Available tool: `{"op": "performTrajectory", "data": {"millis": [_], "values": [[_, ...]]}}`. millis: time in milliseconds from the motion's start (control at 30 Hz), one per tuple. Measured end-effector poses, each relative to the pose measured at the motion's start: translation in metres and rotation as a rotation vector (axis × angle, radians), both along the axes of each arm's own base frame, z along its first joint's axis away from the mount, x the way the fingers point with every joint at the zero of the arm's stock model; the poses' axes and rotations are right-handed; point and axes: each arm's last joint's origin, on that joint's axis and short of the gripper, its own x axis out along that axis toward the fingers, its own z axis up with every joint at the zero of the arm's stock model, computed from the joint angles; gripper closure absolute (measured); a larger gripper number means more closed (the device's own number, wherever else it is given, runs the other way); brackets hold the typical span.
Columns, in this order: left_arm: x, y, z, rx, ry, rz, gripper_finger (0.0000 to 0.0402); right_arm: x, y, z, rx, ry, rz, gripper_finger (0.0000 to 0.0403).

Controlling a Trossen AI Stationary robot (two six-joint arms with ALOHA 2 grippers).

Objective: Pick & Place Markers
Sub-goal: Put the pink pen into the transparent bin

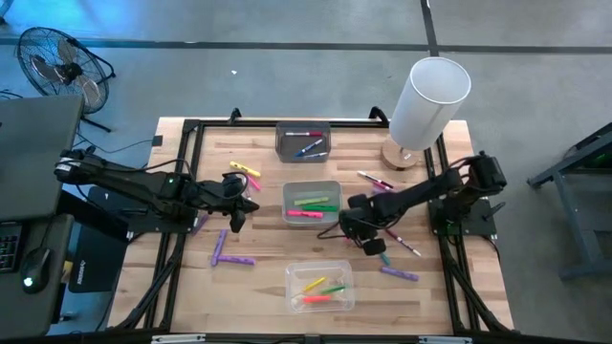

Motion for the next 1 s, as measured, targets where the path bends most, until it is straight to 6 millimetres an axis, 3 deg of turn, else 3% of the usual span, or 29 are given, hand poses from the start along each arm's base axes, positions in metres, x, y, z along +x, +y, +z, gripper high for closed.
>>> {"op": "performTrajectory", "data": {"millis": [133,333,600,833,900,1000], "values": [[0.000,0.000,0.000,0.001,0.000,0.000,0.0401,-0.003,0.006,0.002,-0.002,-0.008,-0.063,0.0374],[0.000,0.000,-0.001,0.022,0.012,-0.031,0.0401,-0.018,0.013,0.022,-0.038,-0.039,-0.267,0.0374],[0.000,-0.001,-0.001,0.019,0.018,-0.050,0.0401,-0.040,0.032,0.093,0.072,-0.180,-0.555,0.0381],[-0.001,-0.002,-0.001,0.039,0.026,-0.096,0.0401,-0.018,0.075,0.176,0.164,-0.480,-0.547,0.0381],[-0.001,-0.002,-0.002,0.039,0.029,-0.096,0.0401,-0.007,0.087,0.187,0.171,-0.505,-0.514,0.0381],[-0.001,-0.002,-0.002,0.039,0.033,-0.096,0.0401,0.018,0.106,0.187,0.168,-0.501,-0.460,0.0381]]}}
